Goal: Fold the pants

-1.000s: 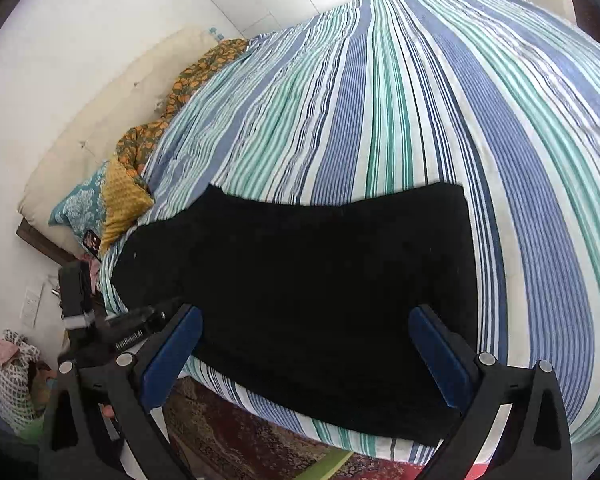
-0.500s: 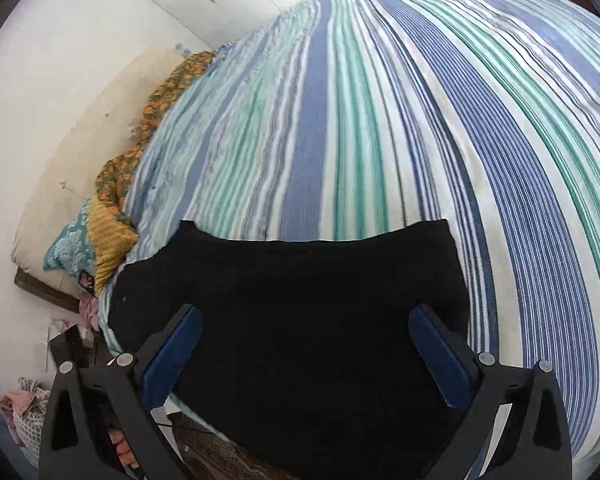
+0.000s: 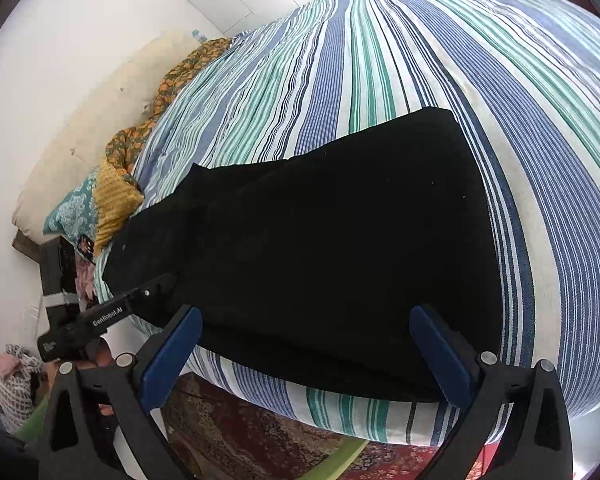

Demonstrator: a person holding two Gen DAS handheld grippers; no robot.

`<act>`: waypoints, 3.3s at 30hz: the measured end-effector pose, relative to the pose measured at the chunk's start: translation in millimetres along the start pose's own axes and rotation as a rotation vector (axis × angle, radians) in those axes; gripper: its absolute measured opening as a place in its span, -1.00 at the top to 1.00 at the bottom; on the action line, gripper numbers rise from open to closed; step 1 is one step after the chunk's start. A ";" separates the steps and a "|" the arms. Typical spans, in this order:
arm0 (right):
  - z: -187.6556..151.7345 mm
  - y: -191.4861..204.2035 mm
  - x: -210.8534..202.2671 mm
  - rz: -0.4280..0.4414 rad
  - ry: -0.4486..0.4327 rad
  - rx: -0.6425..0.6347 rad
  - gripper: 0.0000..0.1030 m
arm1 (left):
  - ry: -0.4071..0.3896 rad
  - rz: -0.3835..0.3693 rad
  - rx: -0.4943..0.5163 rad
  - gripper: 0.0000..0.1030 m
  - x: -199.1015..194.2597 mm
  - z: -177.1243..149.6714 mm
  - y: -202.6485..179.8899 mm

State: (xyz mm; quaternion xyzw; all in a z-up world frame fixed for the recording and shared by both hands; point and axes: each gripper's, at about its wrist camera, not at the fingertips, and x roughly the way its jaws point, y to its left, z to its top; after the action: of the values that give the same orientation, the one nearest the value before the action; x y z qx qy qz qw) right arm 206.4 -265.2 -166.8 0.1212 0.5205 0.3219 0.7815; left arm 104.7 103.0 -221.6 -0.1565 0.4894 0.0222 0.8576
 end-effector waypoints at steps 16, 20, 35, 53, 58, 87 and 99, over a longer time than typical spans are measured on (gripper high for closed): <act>-5.6 2.6 8.1 -0.031 -0.018 -0.048 -1.00 | -0.001 -0.001 0.001 0.89 0.0 -0.9 1.3; -6.3 4.7 9.5 -0.040 -0.018 -0.057 -1.00 | 0.000 -0.001 0.001 0.89 0.1 -0.9 1.4; -6.9 3.3 10.6 -0.040 -0.025 -0.042 -1.00 | 0.000 -0.002 0.000 0.88 0.0 -0.6 1.5; -11.1 10.4 15.8 -0.067 -0.033 -0.062 -1.00 | 0.002 -0.049 -0.047 0.84 -0.7 -0.4 9.0; -11.6 10.2 15.7 -0.065 -0.041 -0.064 -1.00 | -0.049 -0.137 -0.187 -0.38 -19.0 -0.2 26.5; -2.1 -70.5 -149.0 -0.405 -0.550 0.194 -0.99 | -0.189 -0.044 -0.508 -0.56 -70.4 -13.4 105.0; 0.5 -81.0 -120.1 -0.304 -0.460 0.241 -0.99 | -0.227 0.093 -0.657 -0.87 -131.4 26.1 236.5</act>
State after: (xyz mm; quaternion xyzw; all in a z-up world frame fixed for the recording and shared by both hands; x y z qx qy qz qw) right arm 207.3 -402.5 -120.7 0.2038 0.3763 0.1011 0.8981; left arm 12.8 350.4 -156.5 -0.3982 0.3643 0.2349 0.8084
